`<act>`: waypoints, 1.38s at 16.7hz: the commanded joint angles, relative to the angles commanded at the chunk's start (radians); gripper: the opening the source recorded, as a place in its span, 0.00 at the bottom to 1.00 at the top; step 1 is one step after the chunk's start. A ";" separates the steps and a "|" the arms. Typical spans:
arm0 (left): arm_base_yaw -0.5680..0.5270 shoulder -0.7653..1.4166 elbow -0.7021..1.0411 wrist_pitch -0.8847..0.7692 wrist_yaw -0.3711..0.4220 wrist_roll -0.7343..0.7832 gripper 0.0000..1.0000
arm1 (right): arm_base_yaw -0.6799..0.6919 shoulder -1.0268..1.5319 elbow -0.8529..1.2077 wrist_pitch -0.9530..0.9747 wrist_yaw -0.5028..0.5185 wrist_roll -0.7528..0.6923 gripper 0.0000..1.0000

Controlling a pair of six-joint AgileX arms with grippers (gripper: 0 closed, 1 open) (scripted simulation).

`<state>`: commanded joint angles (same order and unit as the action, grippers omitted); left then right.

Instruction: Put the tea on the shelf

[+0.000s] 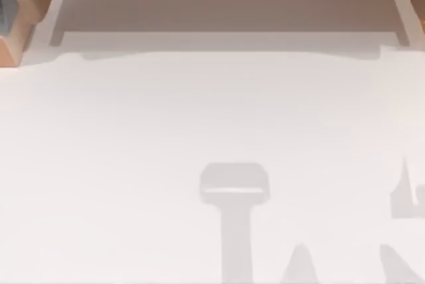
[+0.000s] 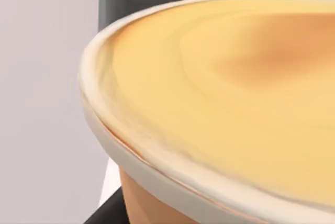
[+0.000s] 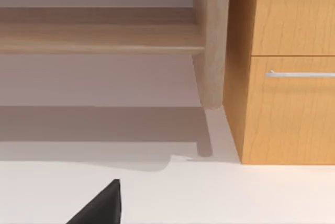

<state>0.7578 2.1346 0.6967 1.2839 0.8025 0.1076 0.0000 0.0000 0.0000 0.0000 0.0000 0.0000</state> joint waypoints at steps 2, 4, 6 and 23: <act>0.000 0.000 0.000 0.000 0.000 0.000 0.25 | 0.000 0.000 0.000 0.000 0.000 0.000 1.00; 0.000 0.000 0.000 0.000 0.000 0.000 0.10 | 0.000 0.000 0.000 0.000 0.000 0.000 1.00; 0.000 0.000 0.000 0.000 0.000 0.000 0.00 | 0.000 0.000 0.000 0.000 0.000 0.000 1.00; 0.002 -0.045 -0.002 -0.043 0.000 0.002 0.00 | 0.000 0.000 0.000 0.000 0.000 0.000 1.00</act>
<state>0.7597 2.0895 0.6944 1.2412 0.8023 0.1095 0.0000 0.0000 0.0000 0.0000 0.0000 0.0000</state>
